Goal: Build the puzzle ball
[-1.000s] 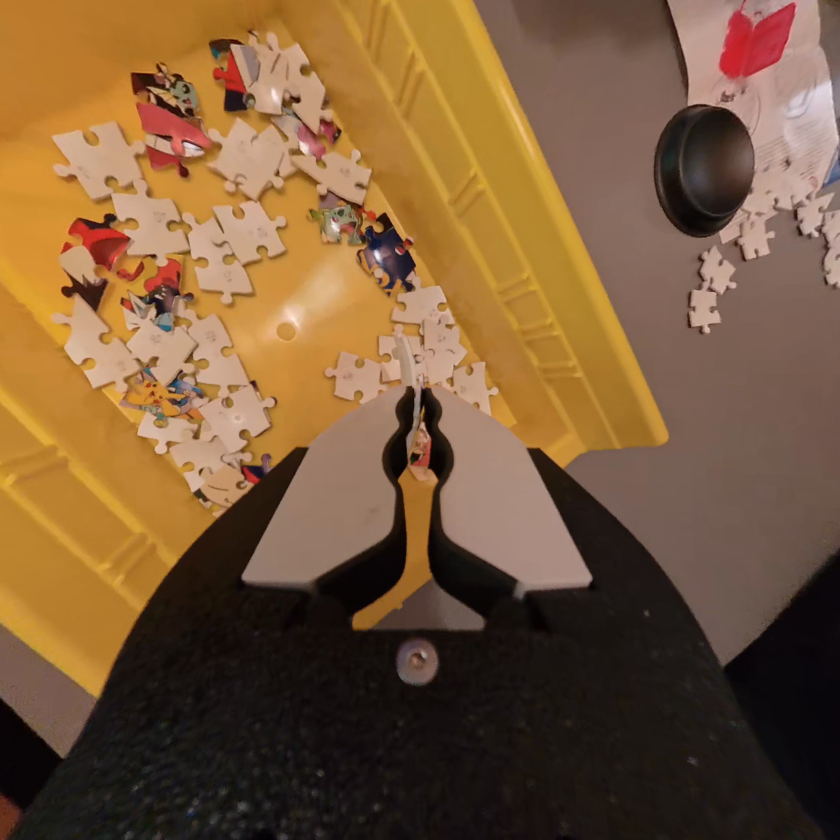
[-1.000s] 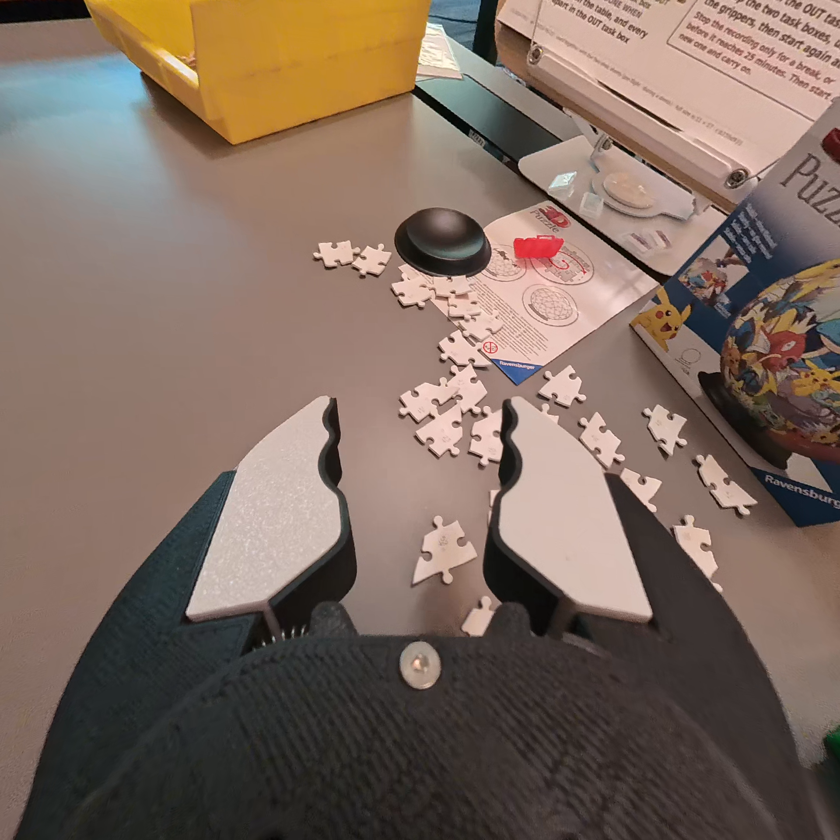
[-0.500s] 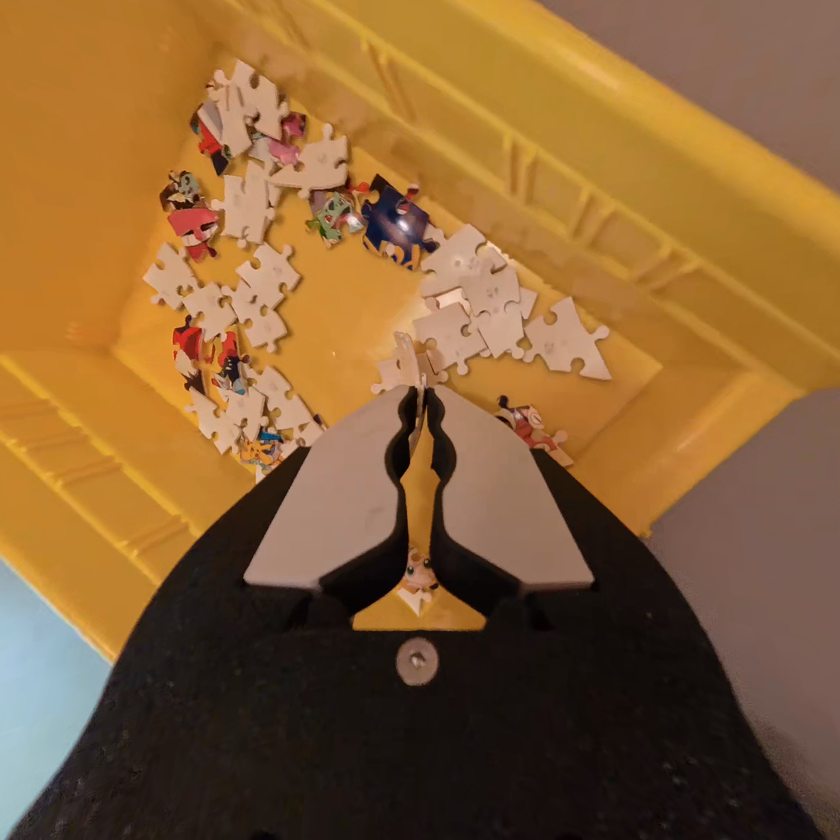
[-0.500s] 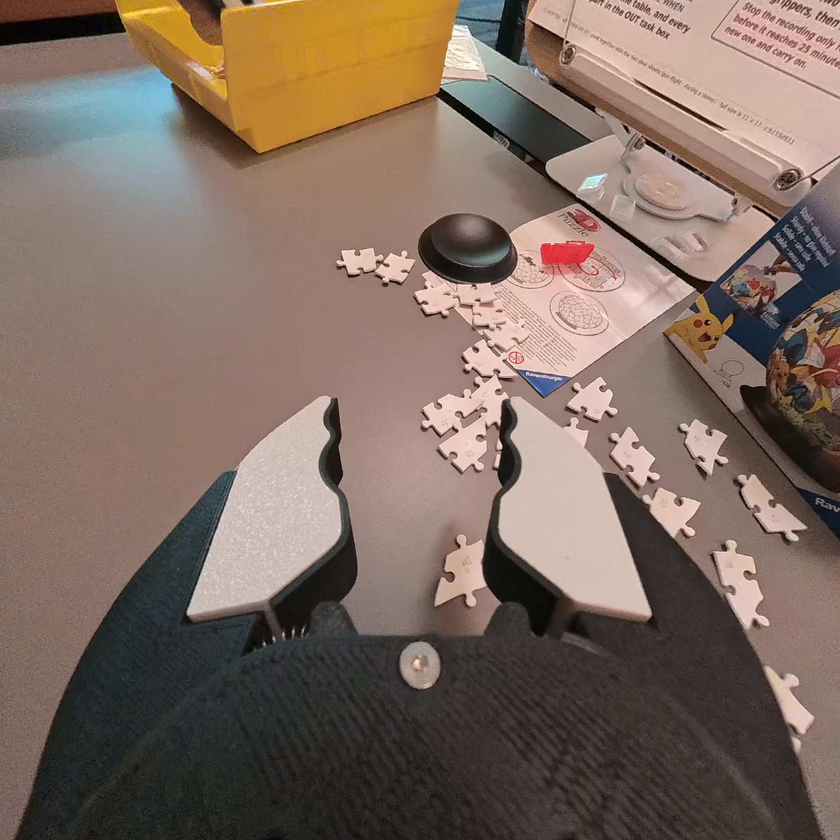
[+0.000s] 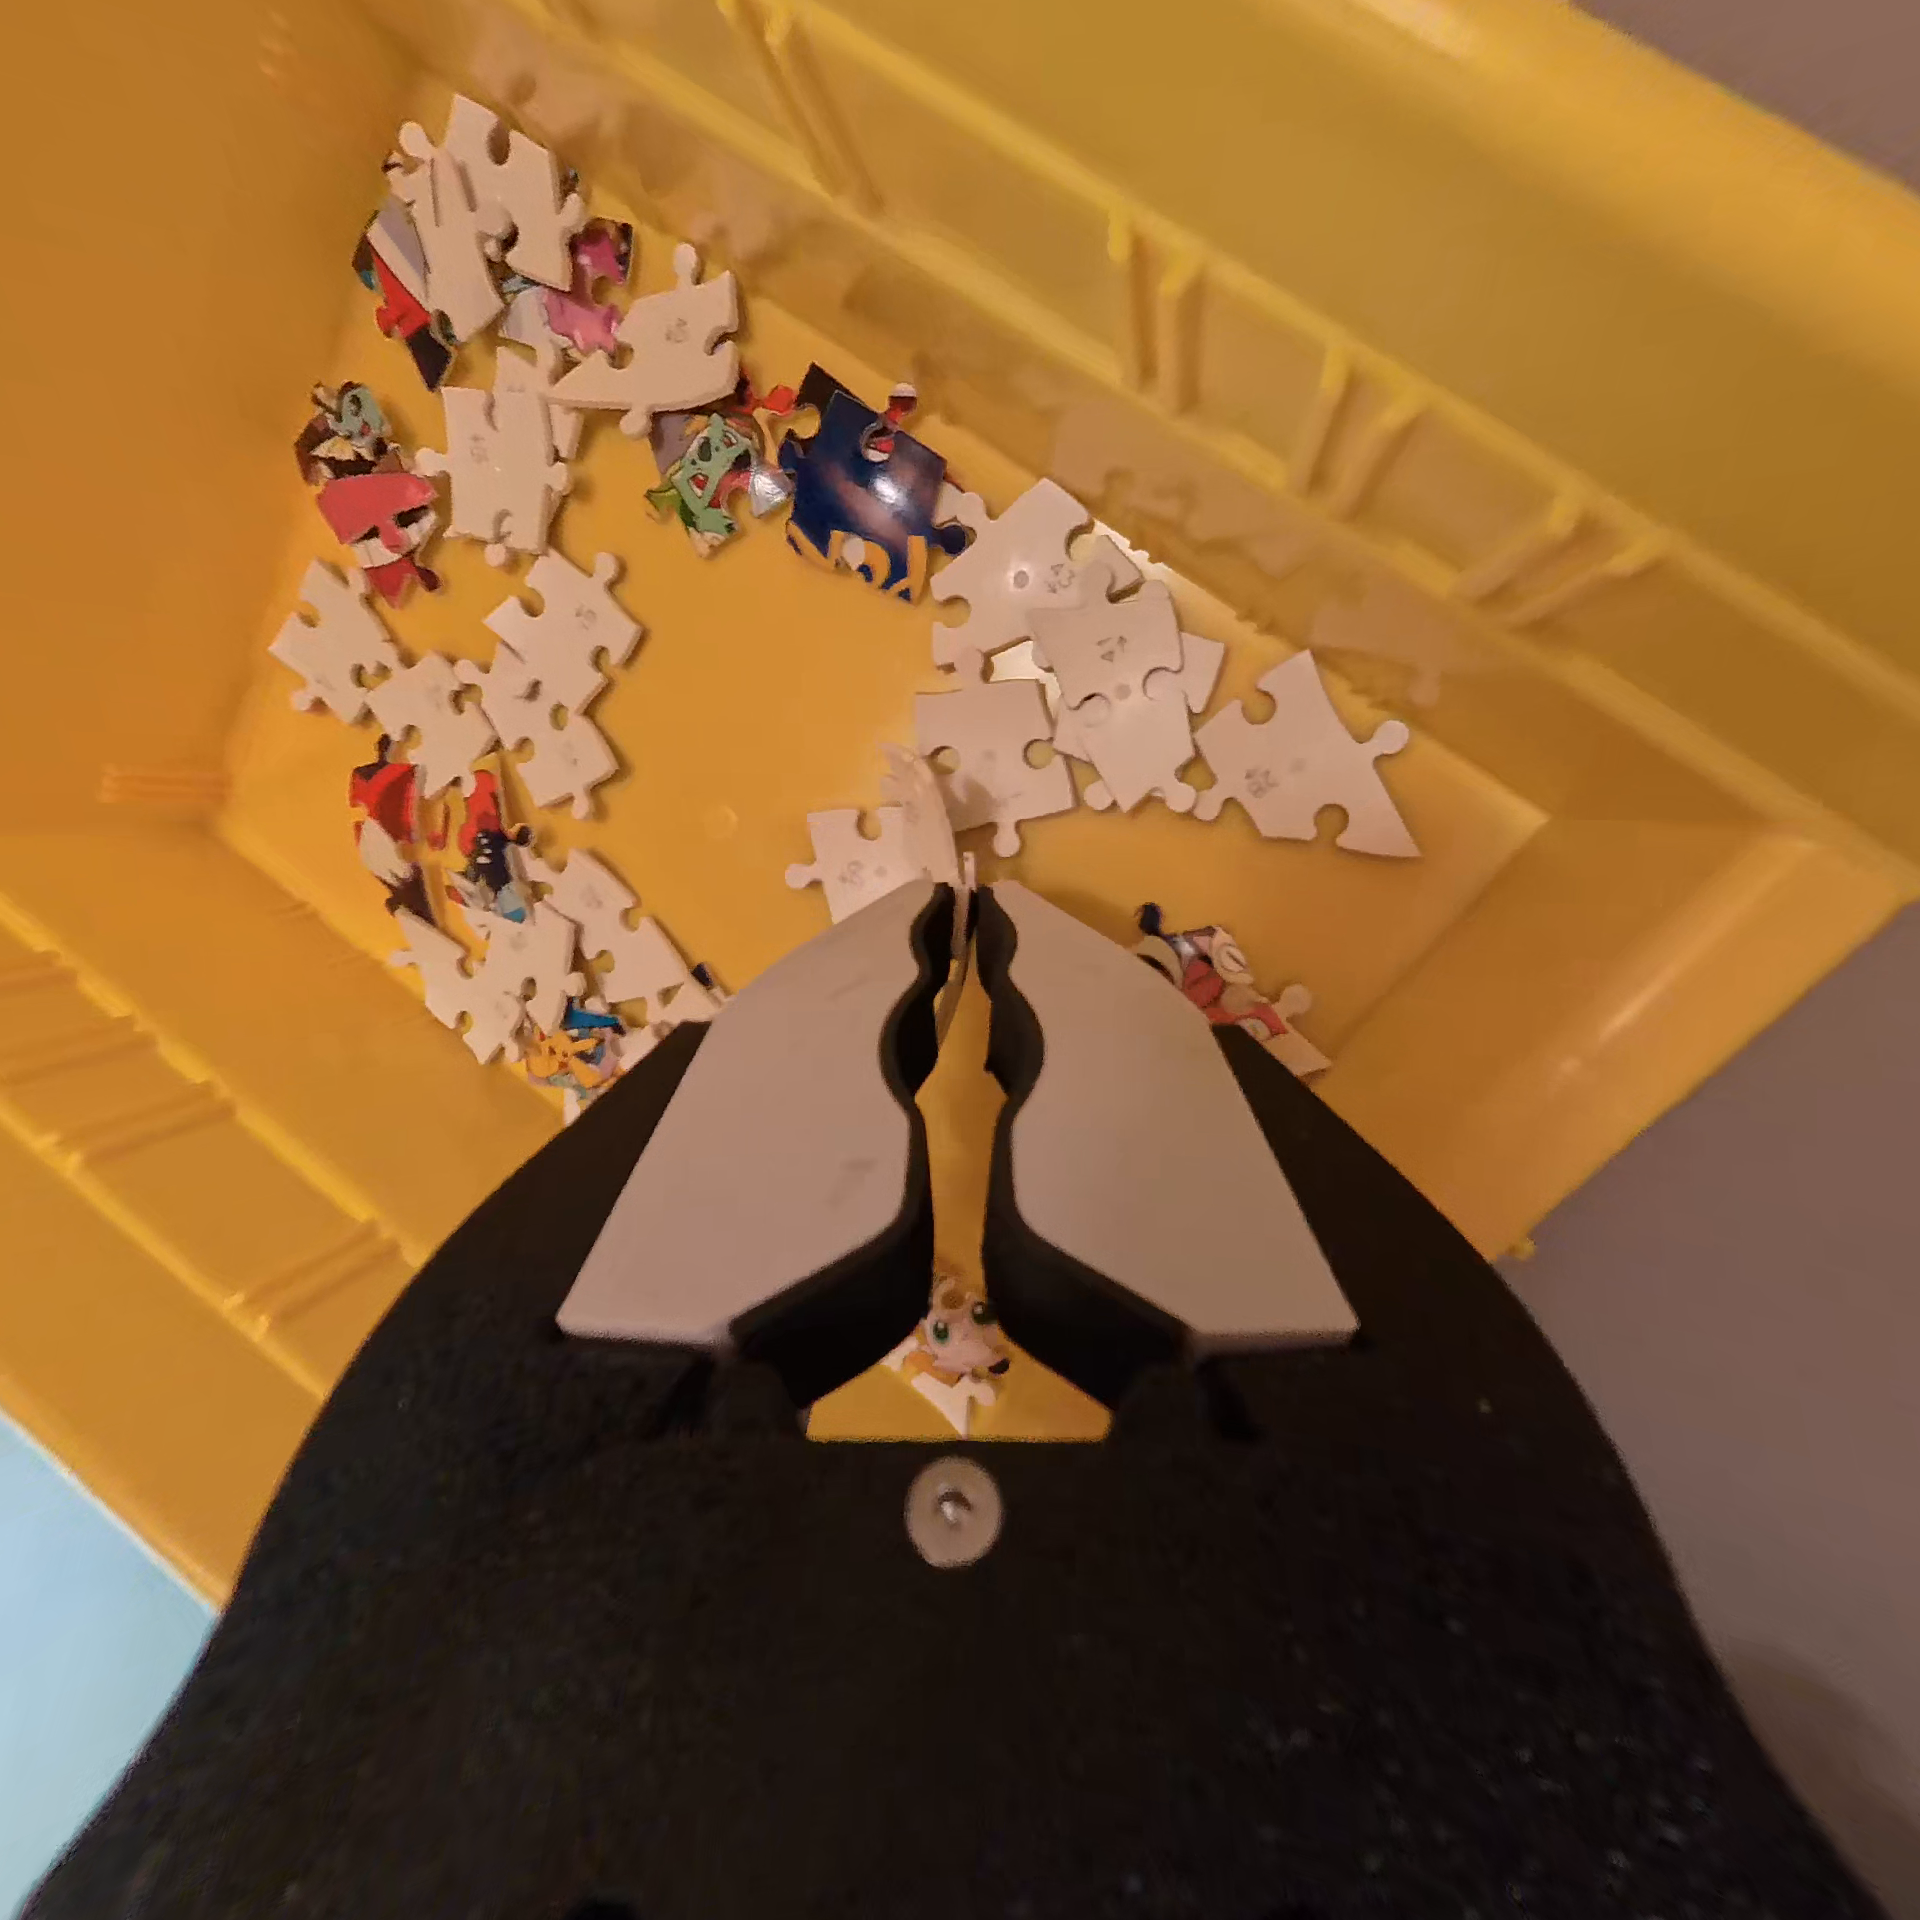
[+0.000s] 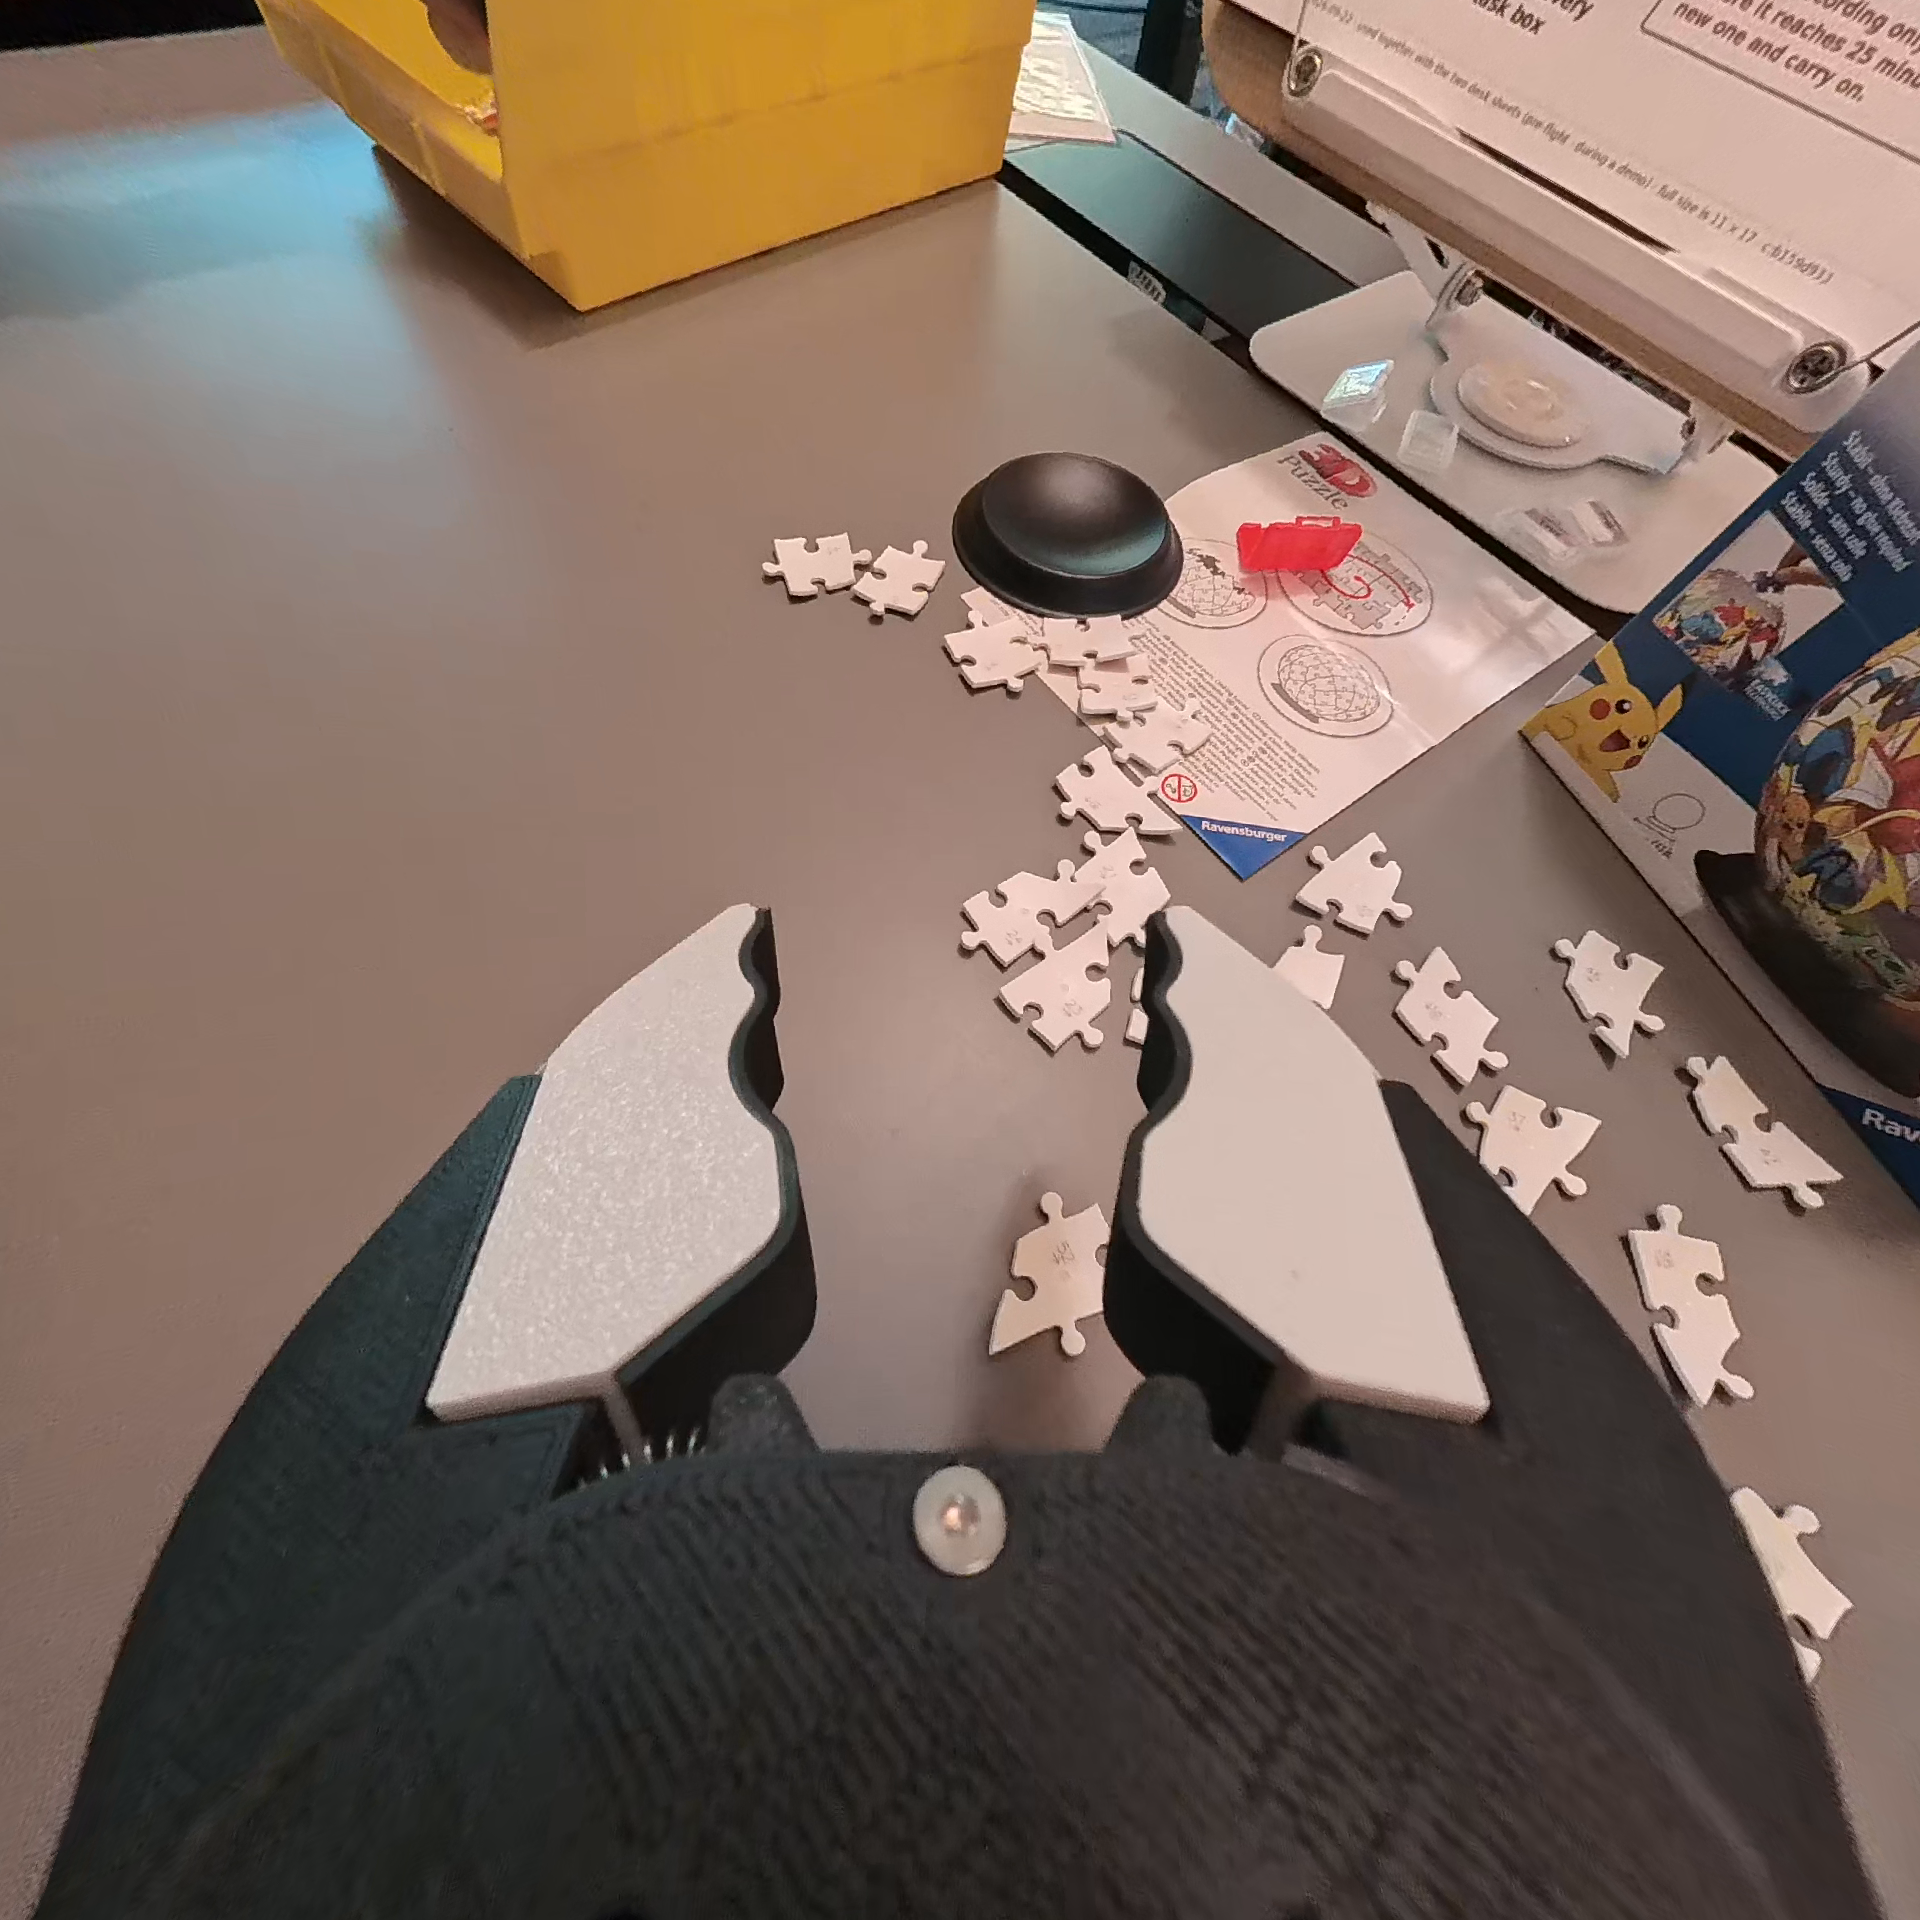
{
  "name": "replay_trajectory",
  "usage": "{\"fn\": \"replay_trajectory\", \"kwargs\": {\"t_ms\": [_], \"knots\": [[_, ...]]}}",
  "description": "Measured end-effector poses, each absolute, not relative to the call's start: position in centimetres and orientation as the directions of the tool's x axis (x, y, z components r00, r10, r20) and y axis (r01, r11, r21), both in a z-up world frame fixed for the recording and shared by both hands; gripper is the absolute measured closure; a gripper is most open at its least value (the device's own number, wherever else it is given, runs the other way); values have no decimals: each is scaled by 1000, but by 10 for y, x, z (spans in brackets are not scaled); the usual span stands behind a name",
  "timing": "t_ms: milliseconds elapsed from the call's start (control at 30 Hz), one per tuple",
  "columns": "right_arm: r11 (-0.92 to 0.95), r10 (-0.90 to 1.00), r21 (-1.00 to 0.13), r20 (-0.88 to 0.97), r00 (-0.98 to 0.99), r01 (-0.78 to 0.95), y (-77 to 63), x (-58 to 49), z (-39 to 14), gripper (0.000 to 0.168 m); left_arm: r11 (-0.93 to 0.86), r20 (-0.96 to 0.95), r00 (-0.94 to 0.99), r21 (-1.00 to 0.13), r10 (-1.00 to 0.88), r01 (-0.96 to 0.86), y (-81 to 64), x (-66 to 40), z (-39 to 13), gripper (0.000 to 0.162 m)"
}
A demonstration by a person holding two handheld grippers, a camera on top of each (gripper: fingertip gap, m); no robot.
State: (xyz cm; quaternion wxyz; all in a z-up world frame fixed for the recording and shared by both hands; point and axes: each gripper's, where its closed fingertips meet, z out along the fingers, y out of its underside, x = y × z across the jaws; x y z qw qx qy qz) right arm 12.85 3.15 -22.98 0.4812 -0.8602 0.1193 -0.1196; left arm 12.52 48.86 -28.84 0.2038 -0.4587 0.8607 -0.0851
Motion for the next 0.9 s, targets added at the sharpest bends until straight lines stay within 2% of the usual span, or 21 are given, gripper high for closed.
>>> {"fn": "replay_trajectory", "kwargs": {"t_ms": [267, 433, 667, 767, 900], "knots": [[-496, -308, -862, 60, 950, -106, 37, 128, -232, 101, 672, -492, -471, -410, -732, -617, 489, 134, -240, 158], [-468, -290, -876, 25, 957, -119, 46, 126, -228, 102, 842, -752, -394, -408, -529, -353, 473, 135, -194, 159], [-383, -206, -914, -53, 977, -130, 78, 119, -213, 107, 977, -960, -212, -151, -181, -153, 442, 123, -162, 159], [-347, -152, -929, -81, 985, -130, 98, 116, -201, 110, 996, -991, -133, 26, 14, -87, 416, 118, -147, 159], [-247, -32, -957, -146, 989, -149, 131, 102, -171, 110, 981, -981, -26, 193, 194, 17, 362, 111, -127, 159]]}}
